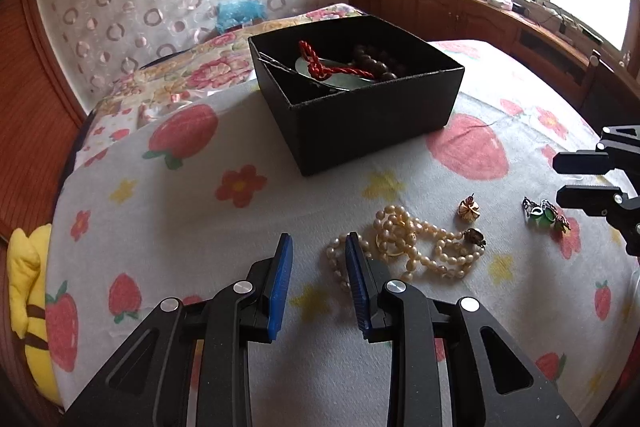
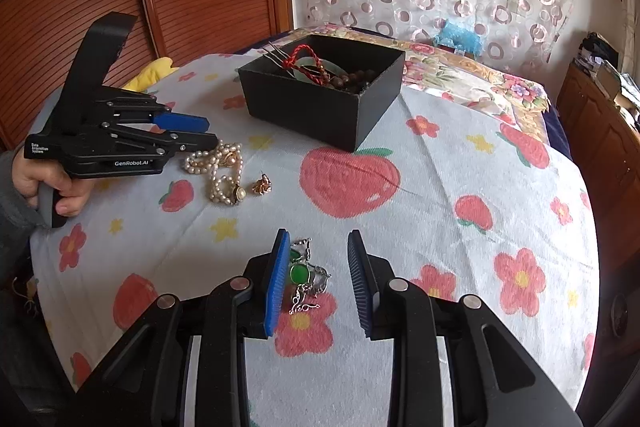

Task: Organize jewelry
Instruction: 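Close the right tool on the green-stone pendant while the left tool moves to the pearl necklace, then lift the pearl necklace with the left tool while the right tool carries the pendant toward the box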

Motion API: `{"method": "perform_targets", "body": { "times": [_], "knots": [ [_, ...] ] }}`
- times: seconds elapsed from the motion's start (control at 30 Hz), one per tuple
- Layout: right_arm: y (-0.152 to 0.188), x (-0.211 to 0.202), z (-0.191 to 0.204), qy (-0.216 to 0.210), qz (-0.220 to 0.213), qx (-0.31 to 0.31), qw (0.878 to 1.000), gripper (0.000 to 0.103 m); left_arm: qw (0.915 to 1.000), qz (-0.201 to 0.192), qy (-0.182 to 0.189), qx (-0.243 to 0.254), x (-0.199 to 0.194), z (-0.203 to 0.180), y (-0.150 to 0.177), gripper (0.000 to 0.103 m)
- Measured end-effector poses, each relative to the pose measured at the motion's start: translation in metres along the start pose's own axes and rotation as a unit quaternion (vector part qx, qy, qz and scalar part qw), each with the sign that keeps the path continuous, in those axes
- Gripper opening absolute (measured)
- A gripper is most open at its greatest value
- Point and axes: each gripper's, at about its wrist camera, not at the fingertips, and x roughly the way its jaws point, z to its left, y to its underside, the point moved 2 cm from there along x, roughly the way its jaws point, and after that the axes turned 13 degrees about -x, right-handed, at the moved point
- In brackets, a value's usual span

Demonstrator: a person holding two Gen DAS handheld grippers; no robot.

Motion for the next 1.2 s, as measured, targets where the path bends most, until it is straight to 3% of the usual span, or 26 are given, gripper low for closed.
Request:
{"method": "perform_targets", "body": {
  "times": [0.03,0.07,0.1,0.2,0.53,0.87,1.2],
  "knots": [
    [0.001,0.000,0.000,0.000,0.000,0.001,1.000,0.032,1.0000,0.000,0.004,0.002,0.000,-0.001,0.000,0.021],
    [0.002,0.001,0.000,-0.001,0.001,0.001,1.000,0.032,0.9999,0.001,0.010,0.005,0.000,-0.002,0.001,0.008],
    [0.003,0.001,0.000,-0.001,0.002,0.002,1.000,0.032,0.9999,0.002,0.011,0.010,0.000,-0.004,0.001,0.004],
    [0.006,0.001,0.001,-0.003,0.004,0.002,1.000,0.032,0.9997,-0.012,-0.007,0.019,-0.008,-0.009,0.003,0.004],
    [0.007,-0.010,0.004,-0.001,-0.002,-0.005,1.000,0.032,0.9938,-0.102,0.031,-0.032,-0.090,-0.003,-0.008,0.004],
    [0.018,-0.028,-0.021,0.022,-0.004,0.017,1.000,0.032,0.9848,-0.158,0.059,-0.041,-0.144,-0.010,-0.022,0.004],
    [0.013,-0.013,-0.003,-0.004,0.002,0.004,1.000,0.032,0.9767,-0.201,0.066,-0.035,-0.184,-0.017,-0.032,0.004]
  ]
}}
